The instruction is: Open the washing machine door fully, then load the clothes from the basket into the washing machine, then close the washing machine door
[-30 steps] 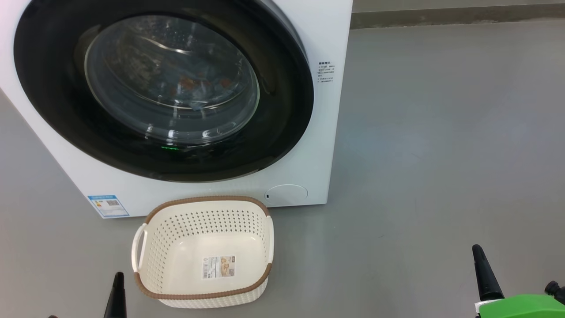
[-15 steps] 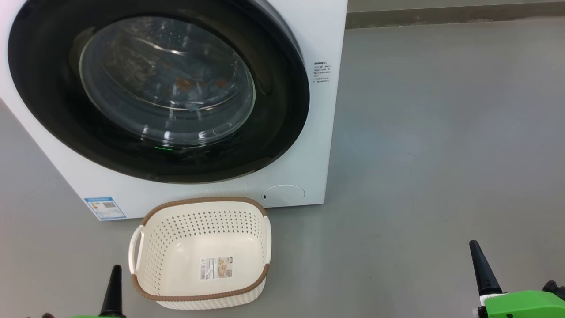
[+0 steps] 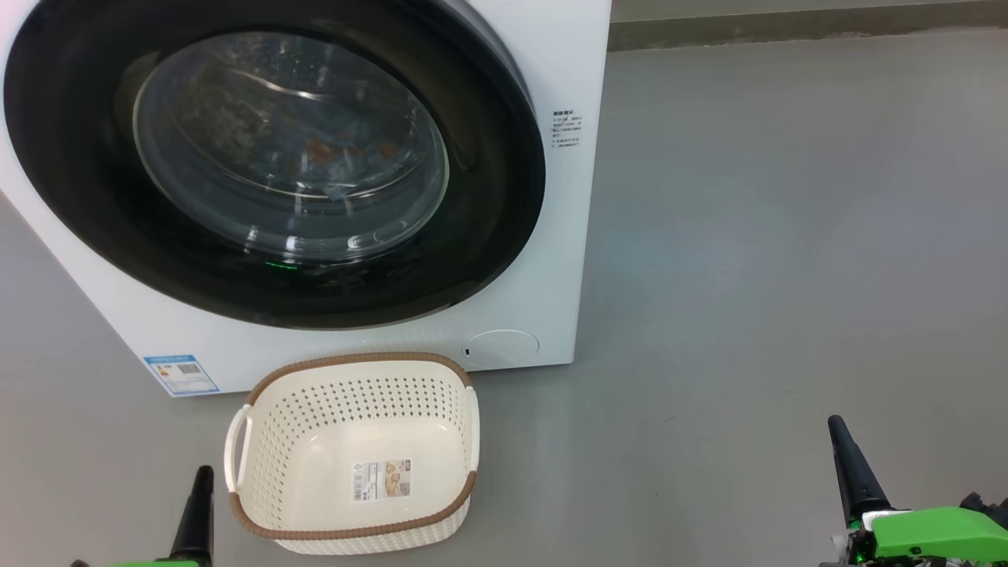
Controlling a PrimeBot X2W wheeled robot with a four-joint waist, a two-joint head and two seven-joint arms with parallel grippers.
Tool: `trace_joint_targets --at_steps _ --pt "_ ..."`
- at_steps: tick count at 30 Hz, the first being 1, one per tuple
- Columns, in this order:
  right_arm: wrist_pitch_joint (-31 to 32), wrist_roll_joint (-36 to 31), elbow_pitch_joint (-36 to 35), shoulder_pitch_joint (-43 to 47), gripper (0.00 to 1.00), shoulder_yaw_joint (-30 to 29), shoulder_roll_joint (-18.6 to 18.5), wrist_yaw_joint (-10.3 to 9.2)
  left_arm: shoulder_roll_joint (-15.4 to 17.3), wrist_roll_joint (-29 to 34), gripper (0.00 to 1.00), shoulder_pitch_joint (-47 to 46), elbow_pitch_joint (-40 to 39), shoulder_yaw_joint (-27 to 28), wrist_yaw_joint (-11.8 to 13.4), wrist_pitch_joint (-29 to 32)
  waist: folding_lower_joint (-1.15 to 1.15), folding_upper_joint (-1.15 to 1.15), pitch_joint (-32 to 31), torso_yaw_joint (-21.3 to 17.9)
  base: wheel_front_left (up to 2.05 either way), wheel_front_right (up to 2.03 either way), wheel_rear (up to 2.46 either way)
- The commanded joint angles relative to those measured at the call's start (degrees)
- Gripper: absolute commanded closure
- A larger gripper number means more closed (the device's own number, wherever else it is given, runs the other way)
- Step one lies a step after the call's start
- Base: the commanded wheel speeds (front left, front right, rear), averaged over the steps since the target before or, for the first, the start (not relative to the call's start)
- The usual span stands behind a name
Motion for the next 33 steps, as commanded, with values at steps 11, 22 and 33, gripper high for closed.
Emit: trace_joint_targets --at_steps 11,22,33 --pt "2.2 9.0 -1.3 -3.2 1.00 1.7 -0.5 -0.06 1.2 -7.6 1.00 -3.7 -2.2 2.6 -1.0 2.2 0.00 0.00 0.0 -0.5 0.00 0.00 0.00" --pt "3.0 12.2 -1.3 -3.5 1.00 1.9 -0.5 -0.08 1.3 -10.3 1.00 -4.1 -2.3 3.0 -1.2 2.9 0.00 0.00 0.0 -0.7 0.00 0.00 0.00" --pt "3.0 12.2 -1.3 -3.5 1.00 1.9 -0.5 -0.08 1.3 -10.3 1.00 -4.1 -2.3 3.0 -1.2 2.9 0.00 0.00 0.0 -0.7 0.00 0.00 0.00"
